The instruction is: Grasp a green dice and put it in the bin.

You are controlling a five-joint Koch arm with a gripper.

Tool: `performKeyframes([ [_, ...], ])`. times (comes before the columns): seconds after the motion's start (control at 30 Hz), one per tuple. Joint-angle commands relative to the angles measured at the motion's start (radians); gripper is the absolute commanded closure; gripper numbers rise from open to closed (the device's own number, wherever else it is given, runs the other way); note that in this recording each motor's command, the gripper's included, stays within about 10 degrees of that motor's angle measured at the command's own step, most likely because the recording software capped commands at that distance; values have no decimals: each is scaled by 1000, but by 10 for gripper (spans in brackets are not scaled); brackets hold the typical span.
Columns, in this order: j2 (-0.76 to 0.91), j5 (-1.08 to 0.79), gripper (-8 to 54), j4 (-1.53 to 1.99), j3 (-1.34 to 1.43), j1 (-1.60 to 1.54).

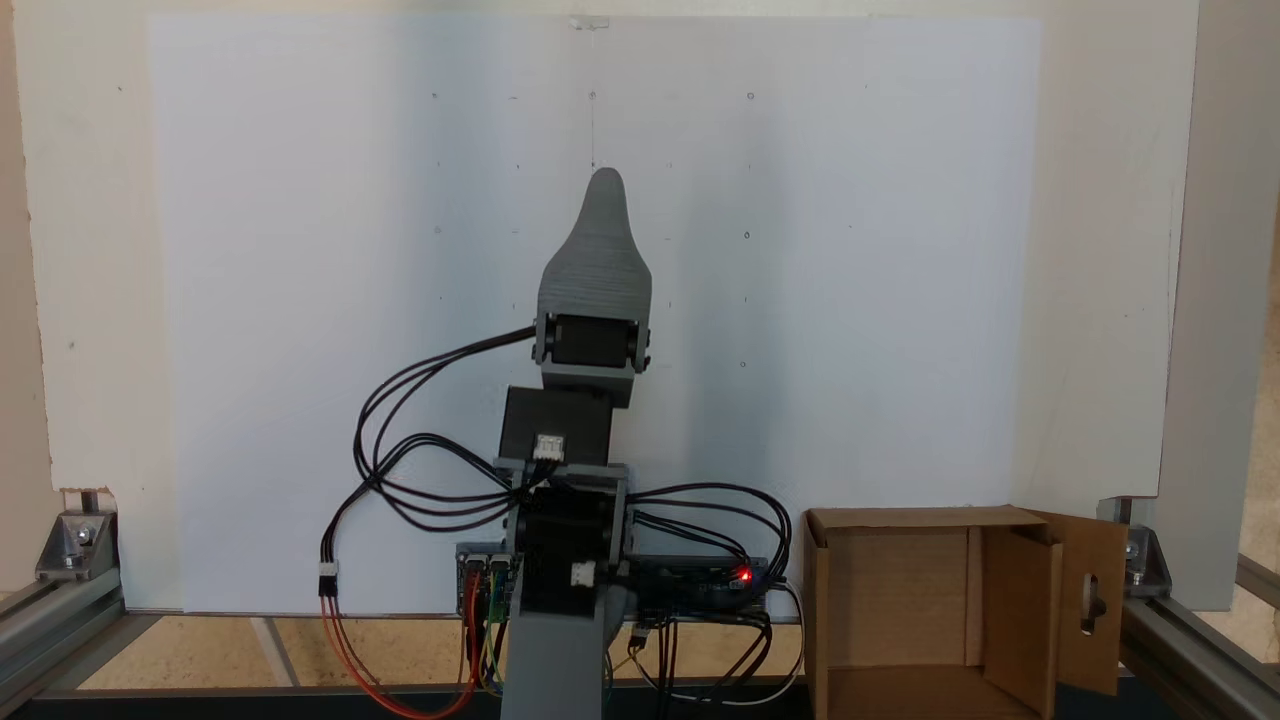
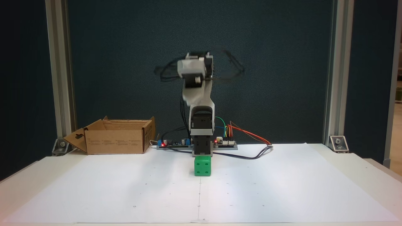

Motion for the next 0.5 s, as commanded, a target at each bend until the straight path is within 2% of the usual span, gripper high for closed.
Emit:
performKeyframes([
  [0.0, 51, 43, 22, 161, -52, -29],
  [0.47, -178, 43, 8, 1029, -52, -75],
])
